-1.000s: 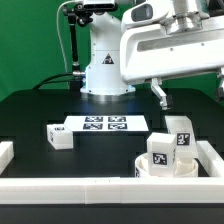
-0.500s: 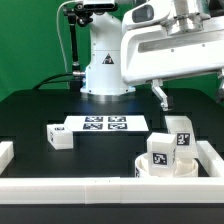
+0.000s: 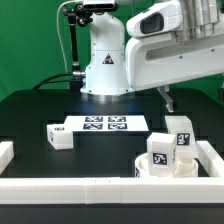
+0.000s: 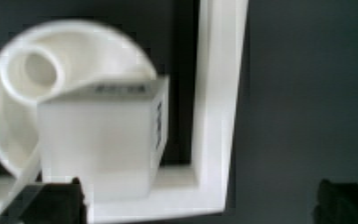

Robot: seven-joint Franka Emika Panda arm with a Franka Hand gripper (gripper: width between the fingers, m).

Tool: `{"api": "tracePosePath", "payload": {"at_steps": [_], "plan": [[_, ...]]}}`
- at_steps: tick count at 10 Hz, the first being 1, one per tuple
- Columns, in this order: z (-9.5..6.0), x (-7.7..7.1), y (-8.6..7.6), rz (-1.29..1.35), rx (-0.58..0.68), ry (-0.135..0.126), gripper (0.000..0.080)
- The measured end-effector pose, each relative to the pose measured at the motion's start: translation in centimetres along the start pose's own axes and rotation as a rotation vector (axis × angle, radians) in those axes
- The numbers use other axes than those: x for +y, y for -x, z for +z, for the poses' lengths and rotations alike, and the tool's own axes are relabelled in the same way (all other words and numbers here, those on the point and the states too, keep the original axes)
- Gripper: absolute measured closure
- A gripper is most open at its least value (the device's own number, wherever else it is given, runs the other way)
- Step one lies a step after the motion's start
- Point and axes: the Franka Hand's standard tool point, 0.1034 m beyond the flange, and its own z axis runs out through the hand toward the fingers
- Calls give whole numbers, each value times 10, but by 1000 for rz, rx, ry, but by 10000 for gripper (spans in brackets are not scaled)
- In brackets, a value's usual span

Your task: Assemble stool

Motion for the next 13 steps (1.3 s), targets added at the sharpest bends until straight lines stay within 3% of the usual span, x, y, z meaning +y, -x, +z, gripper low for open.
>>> {"api": "tracePosePath", "payload": {"at_steps": [2,4,5,9,11,13], "plan": [[2,0,-2,-24,-74,-8,151],[1,4,-11,-155,-25,20,151],[-1,4,-16,-226,17,51,151],[1,8,-16,-485,11,61,151],[1,14,-19,-751,23,96,151],[7,22,-13,-973,11,111,151]]}}
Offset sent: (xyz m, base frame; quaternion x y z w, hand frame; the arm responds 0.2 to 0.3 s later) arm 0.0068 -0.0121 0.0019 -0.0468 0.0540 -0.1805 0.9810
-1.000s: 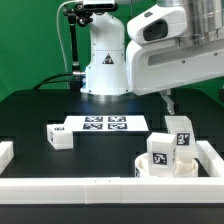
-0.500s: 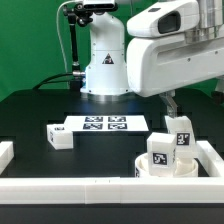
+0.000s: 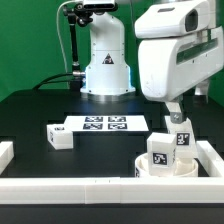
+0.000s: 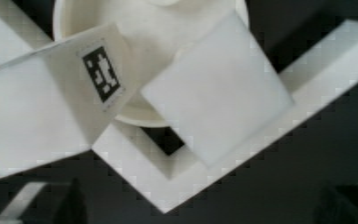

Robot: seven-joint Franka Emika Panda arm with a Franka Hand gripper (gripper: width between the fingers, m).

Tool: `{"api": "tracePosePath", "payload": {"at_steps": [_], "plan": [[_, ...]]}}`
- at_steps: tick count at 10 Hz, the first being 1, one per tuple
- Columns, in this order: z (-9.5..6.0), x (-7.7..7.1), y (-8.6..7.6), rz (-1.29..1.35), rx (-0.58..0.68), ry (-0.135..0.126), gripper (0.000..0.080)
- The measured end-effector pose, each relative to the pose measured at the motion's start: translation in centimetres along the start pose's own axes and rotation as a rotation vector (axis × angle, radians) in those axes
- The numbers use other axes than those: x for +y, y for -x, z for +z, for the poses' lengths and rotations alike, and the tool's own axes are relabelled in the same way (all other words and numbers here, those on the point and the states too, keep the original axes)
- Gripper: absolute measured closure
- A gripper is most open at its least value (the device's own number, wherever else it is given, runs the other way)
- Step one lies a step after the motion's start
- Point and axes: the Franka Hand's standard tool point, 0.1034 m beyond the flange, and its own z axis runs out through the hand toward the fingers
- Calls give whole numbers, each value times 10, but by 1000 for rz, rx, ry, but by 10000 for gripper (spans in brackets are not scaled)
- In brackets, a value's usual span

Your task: Assemble stool

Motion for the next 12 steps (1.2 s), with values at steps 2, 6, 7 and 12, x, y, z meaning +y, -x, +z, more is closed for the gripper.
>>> {"api": "tracePosePath", "payload": {"at_steps": [2,6,7,12], "plan": [[3,2,3,-203,-10,25,151],[3,6,10,-421,-42,36,151],[5,5,9,-494,-52,48,151],[16,-3,11,-506,-50,48,151]]}}
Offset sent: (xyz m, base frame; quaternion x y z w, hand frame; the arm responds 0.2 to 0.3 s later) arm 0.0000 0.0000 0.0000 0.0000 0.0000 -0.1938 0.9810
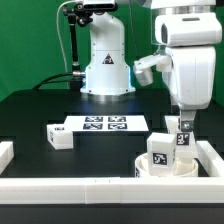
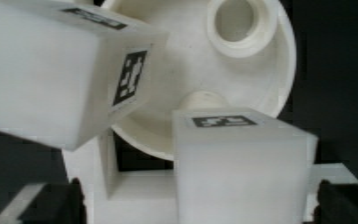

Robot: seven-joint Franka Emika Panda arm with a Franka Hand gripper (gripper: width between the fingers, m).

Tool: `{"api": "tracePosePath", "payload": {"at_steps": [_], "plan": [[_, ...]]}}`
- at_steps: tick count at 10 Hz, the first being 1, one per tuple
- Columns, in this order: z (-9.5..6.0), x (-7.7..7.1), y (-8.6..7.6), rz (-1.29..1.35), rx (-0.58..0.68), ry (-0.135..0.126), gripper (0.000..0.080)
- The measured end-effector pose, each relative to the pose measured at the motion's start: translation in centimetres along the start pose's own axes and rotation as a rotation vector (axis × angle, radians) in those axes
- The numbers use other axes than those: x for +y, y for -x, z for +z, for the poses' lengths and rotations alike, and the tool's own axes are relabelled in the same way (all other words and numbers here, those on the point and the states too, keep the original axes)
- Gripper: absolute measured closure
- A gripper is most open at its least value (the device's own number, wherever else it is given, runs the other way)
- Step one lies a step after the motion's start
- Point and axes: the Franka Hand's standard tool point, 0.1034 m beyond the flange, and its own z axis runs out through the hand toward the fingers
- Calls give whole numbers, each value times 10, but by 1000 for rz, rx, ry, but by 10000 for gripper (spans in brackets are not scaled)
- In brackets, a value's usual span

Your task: Assemble stool

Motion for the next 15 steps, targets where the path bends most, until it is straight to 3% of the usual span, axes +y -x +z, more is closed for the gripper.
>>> {"api": "tracePosePath", "payload": {"at_steps": [2,4,5,6,10,15], "plan": [[3,-1,0,3,-1,-5,151],[6,-2,1,4,-2,-10,409],[6,-2,1,5,-2,-10,409],[6,-2,1,5,-2,-10,462],[6,-2,1,83,-1,-10,462],[7,-3,-3,542,-1,-7,461]]}}
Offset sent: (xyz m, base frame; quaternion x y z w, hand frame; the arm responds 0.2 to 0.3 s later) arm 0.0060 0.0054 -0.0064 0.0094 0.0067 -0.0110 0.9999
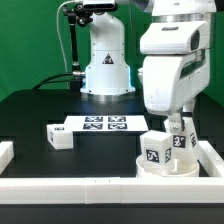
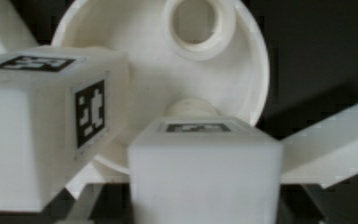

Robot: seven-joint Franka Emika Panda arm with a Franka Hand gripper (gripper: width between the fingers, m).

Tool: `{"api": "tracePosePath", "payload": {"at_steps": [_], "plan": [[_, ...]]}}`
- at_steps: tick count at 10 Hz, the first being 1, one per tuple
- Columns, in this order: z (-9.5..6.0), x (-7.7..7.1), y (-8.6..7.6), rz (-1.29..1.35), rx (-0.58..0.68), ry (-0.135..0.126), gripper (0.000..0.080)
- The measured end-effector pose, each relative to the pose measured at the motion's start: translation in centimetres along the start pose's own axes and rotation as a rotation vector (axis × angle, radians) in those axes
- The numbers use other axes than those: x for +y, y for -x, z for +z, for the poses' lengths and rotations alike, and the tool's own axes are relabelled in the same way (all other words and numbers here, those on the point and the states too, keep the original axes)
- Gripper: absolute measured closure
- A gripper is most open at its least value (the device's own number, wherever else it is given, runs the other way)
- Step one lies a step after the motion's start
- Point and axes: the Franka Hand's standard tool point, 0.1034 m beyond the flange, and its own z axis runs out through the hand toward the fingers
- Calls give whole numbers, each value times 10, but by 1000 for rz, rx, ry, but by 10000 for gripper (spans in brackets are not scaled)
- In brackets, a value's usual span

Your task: Assemble stool

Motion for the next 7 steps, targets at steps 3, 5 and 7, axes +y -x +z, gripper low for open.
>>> {"api": "tracePosePath", "payload": {"at_steps": [3,5,7], "plan": [[0,-3,-3,392,8,-11,461],[0,-5,-5,593,11,-18,461],[0,-5,-6,719,11,-21,461]]}}
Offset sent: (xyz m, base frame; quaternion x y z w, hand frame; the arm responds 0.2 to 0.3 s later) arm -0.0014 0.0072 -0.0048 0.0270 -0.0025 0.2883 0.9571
